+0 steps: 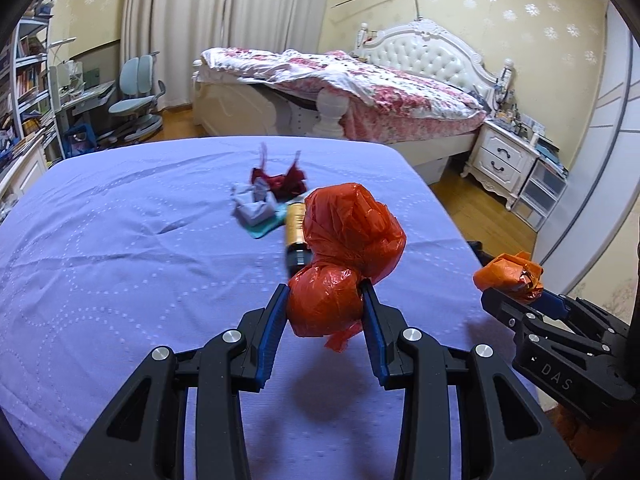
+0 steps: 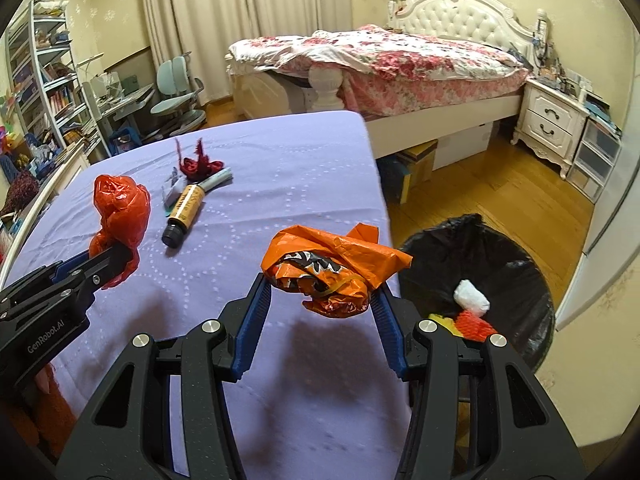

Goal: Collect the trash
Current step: 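Carry the orange bag and red-orange bundle over the trash bin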

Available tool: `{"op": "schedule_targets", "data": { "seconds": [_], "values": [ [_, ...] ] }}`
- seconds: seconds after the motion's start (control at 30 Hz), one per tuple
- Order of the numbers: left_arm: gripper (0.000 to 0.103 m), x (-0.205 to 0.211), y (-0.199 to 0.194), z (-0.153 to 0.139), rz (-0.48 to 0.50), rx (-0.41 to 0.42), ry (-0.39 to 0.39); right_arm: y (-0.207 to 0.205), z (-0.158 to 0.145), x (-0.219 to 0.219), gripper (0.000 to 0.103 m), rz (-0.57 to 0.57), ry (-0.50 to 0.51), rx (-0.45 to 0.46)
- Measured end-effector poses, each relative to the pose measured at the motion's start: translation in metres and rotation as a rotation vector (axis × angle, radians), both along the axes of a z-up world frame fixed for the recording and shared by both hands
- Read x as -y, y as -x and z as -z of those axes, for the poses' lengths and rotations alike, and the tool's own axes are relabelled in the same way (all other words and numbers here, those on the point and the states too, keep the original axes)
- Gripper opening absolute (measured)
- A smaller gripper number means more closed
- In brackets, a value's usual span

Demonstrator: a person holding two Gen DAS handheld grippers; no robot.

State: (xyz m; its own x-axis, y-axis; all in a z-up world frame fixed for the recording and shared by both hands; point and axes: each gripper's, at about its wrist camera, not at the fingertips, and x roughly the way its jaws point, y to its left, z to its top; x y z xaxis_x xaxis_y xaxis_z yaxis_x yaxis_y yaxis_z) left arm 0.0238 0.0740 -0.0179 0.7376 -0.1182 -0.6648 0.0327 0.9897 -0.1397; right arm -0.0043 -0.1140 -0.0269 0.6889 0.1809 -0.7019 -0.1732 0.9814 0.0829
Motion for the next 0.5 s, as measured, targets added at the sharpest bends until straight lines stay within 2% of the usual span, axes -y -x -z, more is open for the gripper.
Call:
{"op": "schedule_targets", "data": {
  "seconds": [0.5],
  "values": [
    [0.038, 0.084, -0.006, -0.005, 0.159, 0.04, -0.03, 0.013, -0.009, 0.074, 0.05, 0.169, 0.021, 0.049]
  ]
}}
